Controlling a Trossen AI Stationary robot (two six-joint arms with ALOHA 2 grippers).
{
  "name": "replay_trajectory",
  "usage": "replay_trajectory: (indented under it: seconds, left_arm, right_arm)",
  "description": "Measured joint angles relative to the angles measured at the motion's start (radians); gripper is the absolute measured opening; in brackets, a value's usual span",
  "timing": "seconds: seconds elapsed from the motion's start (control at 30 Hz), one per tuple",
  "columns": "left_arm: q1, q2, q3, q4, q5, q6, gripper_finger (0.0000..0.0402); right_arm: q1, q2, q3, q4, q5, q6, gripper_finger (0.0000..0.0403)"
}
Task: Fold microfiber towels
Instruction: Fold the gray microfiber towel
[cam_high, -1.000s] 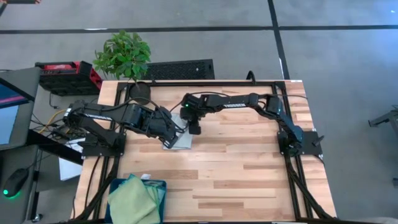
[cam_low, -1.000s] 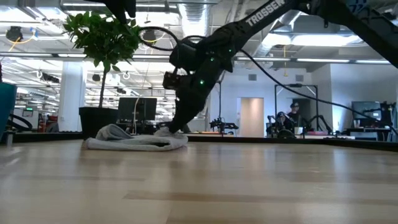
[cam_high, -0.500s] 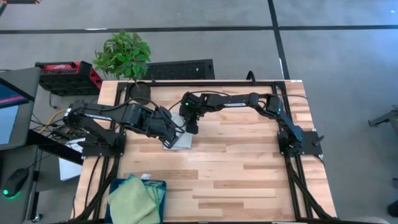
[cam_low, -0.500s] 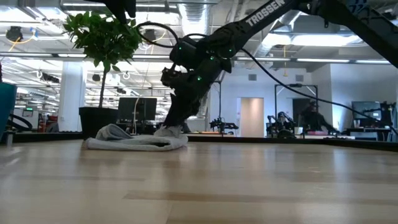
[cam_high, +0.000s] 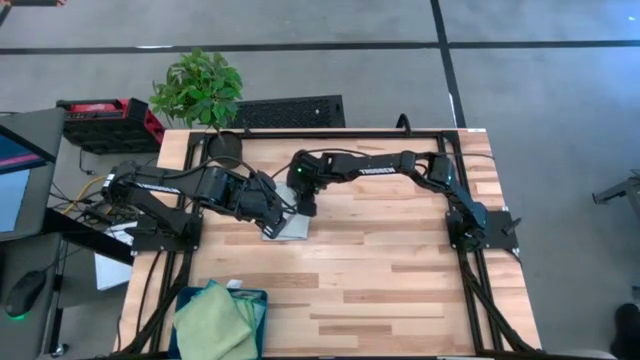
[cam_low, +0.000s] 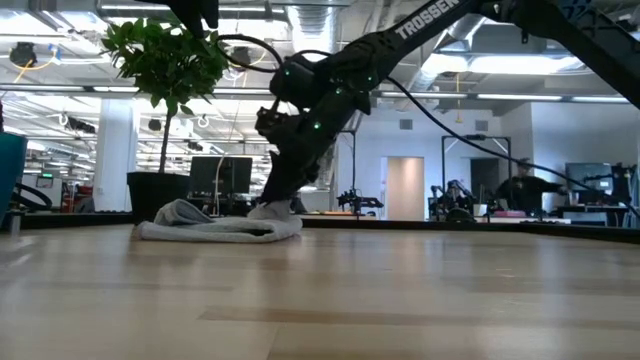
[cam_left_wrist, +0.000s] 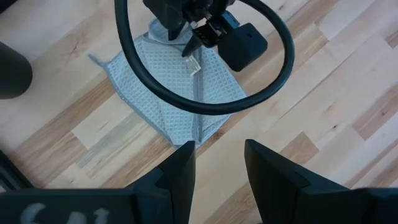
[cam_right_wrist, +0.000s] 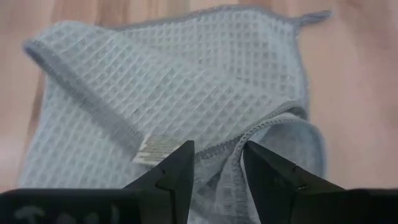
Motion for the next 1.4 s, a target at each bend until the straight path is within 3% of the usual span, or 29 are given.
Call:
replay_trajectory:
  seconds: [0.17,0.4,0.6,1.17,1.4]
  left_arm:
    - [0.0,0.0,0.0,0.0,0.0,0.0,0.0131]
    - [0.0,0.0,0.0,0.0,0.0,0.0,0.0131]
    - [0.0,0.0,0.0,0.0,0.0,-0.001,0.0131]
    - [0.0,0.0,0.0,0.0,0.001,-0.003,0.0131]
    - [0.0,0.0,0.0,0.0,0.001,-0.003,0.0131]
  right_arm:
    - [0.003,0.0,0.0,0.022,0.044,0.0,0.0133]
    - [0.012,0.0,0.0,0.033,0.037,0.027,0.0013]
    - [0.023,0.0,0.0,0.092,-0.013,0.089,0.0006]
    - [0.026,0.0,0.0,0.429,-0.013,0.236,0.0005]
    - [0.034,0.0,0.0,0.458,-0.013,0.237,0.0053]
